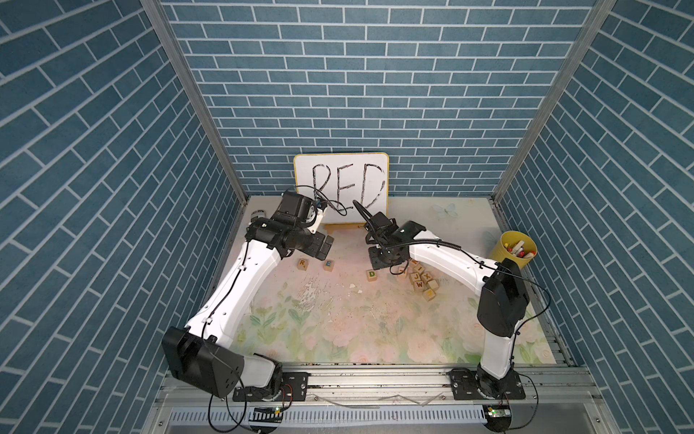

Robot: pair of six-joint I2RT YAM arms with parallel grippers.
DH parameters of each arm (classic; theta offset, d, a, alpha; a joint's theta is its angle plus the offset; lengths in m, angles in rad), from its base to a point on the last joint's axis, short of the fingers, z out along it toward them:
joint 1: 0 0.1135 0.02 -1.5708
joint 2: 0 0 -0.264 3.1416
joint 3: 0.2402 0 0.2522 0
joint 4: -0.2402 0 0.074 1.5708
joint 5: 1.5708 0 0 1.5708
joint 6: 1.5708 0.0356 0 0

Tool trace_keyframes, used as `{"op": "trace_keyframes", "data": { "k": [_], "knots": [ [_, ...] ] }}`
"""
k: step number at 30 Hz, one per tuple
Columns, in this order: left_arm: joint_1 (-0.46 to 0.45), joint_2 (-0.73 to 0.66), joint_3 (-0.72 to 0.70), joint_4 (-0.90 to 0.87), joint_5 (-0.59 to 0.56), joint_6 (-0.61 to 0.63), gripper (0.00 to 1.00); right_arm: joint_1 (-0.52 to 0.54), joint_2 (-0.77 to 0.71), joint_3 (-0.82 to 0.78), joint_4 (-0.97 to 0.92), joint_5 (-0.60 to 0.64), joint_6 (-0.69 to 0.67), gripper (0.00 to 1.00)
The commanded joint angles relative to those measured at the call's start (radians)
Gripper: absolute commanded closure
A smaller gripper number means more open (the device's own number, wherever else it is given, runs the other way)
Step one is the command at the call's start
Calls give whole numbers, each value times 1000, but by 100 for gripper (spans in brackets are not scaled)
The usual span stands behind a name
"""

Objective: Assemble the uppercase word "red" with letter blocks
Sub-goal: Place the letter block at the center of the board, then pick up the letter block from the center of the board.

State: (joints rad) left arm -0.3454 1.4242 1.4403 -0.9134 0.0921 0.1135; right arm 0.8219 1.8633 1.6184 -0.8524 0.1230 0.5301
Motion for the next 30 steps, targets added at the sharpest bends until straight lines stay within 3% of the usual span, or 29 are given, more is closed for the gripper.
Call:
{"op": "trace_keyframes", "data": {
  "k": [1,12,20,30],
  "knots": [
    [-15,70,-19,17,35,-86,1,-47,-75,-67,-23,59,10,51],
    [-267,398,116,-5,-77,-209,1,-134,-284,-337,-18,96,82,54],
    [-307,605,230,-34,-1,-281,5,-150,-346,-398,-48,131,86,55],
    [-330,688,362,-66,26,-311,7,-170,-359,-431,-48,142,66,56]
  ]
}}
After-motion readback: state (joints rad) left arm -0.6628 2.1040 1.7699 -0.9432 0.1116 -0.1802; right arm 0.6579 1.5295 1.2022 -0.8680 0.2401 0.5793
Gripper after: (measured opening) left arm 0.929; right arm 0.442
